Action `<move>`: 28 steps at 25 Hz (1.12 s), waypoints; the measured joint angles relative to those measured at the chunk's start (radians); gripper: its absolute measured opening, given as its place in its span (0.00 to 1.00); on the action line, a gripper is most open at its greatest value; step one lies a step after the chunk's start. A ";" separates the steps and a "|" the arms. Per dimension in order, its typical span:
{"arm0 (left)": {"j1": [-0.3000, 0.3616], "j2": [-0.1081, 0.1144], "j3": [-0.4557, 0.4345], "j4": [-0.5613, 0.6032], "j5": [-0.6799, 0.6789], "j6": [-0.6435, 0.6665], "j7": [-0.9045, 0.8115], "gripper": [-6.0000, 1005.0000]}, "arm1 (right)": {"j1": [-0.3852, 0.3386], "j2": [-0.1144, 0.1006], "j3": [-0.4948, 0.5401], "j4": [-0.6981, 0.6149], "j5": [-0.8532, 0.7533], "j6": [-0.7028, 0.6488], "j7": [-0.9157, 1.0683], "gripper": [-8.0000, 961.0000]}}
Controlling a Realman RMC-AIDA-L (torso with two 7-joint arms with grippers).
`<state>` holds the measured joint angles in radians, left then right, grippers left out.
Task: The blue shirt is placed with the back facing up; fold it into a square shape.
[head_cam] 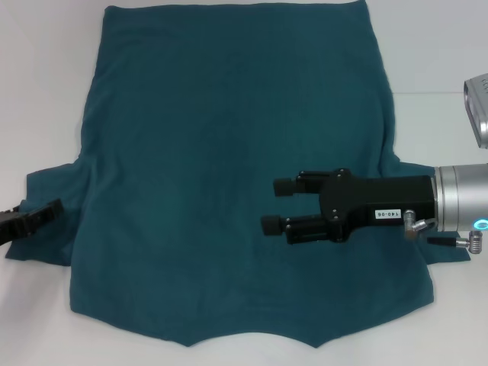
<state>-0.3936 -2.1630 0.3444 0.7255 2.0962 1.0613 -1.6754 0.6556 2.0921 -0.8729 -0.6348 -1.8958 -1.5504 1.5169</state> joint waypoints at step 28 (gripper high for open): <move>-0.023 0.008 -0.001 0.006 -0.002 -0.049 -0.001 0.01 | -0.008 0.000 -0.002 0.016 0.009 0.003 -0.009 0.89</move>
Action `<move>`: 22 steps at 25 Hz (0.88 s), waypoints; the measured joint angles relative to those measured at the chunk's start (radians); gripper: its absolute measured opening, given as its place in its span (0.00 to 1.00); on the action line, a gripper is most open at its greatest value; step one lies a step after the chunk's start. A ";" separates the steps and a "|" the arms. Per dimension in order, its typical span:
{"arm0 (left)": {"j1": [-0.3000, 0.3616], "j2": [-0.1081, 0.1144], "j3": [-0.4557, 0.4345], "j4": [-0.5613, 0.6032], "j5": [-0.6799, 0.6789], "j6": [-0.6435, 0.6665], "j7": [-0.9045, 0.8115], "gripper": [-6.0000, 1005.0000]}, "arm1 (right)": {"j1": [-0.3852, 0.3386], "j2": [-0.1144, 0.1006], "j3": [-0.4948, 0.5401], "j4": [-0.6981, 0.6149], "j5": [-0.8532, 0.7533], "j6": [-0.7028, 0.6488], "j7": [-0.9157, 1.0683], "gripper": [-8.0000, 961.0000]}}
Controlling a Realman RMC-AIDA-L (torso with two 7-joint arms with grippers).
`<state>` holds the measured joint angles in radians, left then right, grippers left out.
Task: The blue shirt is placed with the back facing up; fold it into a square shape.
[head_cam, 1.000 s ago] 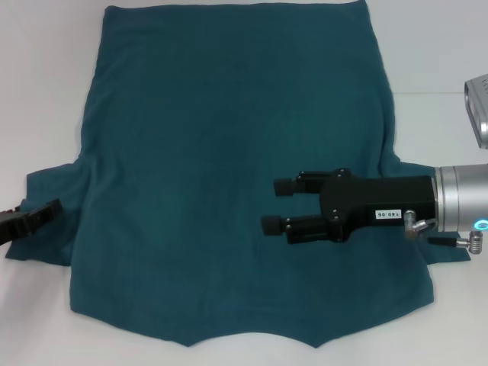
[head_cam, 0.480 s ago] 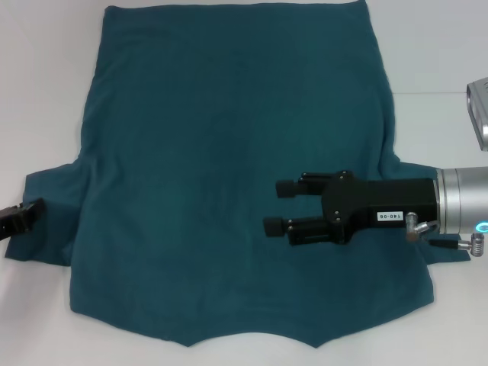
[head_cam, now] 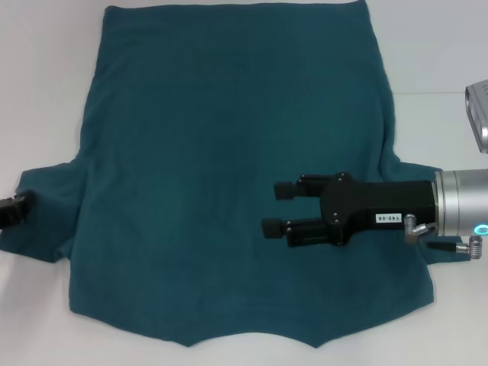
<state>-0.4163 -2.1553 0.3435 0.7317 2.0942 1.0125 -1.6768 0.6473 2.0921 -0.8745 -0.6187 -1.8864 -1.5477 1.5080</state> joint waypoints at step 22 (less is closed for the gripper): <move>-0.048 0.005 0.002 0.054 -0.004 -0.134 0.087 0.01 | 0.006 0.003 0.003 0.049 0.003 0.013 -0.004 0.89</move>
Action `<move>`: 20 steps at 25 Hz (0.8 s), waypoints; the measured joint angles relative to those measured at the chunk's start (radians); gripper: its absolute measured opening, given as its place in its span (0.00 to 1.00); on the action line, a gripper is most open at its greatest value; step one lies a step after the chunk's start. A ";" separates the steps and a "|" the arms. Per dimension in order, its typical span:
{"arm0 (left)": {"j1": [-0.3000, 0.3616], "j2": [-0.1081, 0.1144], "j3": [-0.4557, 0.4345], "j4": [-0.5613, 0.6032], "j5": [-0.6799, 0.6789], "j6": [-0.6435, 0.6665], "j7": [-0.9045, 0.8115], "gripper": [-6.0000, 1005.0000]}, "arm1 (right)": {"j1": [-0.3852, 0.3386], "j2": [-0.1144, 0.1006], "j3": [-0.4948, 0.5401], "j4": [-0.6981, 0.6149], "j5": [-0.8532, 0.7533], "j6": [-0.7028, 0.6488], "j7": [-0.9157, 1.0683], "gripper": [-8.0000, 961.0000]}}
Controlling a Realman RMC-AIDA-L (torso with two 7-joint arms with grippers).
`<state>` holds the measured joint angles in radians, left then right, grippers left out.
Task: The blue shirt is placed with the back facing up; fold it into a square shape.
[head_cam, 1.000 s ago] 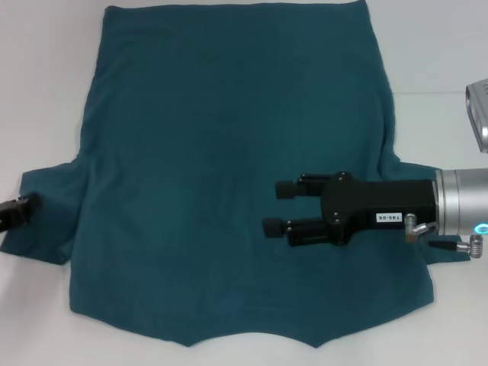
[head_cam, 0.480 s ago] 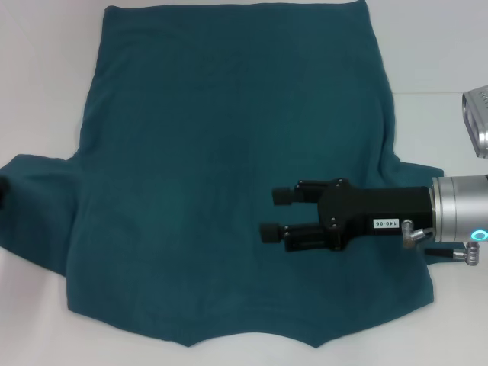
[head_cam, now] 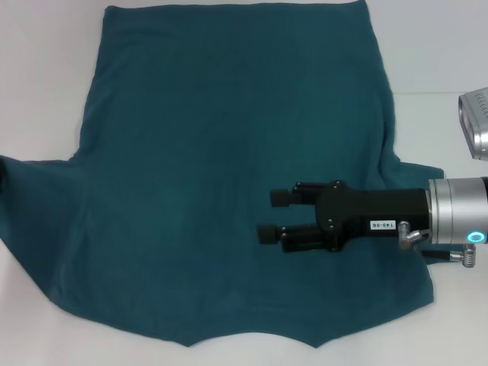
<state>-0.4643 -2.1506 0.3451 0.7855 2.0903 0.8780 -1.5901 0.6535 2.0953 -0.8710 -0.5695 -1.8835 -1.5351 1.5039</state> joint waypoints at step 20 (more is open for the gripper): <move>-0.004 -0.008 0.000 0.033 -0.005 0.242 -0.046 0.01 | -0.006 -0.002 -0.006 0.001 0.022 0.015 -0.002 0.89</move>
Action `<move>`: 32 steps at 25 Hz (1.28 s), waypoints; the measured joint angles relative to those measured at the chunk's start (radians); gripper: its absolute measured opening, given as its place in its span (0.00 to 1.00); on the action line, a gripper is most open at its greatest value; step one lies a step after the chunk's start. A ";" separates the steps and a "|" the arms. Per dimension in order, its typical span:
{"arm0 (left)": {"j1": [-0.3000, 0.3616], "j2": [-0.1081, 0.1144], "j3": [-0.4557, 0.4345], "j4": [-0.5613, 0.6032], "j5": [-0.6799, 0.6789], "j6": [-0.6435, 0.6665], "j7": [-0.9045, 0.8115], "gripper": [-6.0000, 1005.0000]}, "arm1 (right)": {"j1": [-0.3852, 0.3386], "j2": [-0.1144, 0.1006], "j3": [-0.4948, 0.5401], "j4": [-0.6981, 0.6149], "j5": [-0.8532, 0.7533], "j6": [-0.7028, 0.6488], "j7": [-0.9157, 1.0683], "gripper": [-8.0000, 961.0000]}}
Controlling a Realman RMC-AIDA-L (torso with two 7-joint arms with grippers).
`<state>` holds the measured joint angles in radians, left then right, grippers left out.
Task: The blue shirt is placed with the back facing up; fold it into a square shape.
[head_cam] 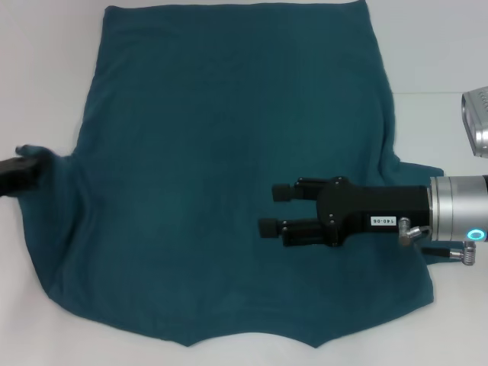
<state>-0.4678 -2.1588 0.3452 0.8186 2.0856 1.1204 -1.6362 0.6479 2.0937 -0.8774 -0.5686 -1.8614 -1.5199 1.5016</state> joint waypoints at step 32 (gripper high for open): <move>-0.017 -0.006 0.015 -0.159 -0.081 0.196 0.117 0.70 | -0.002 -0.003 0.001 -0.003 -0.001 -0.006 -0.012 0.89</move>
<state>-0.4850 -2.1649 0.3607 0.6593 2.0043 1.3166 -1.5192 0.6458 2.0903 -0.8761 -0.5711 -1.8627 -1.5259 1.4893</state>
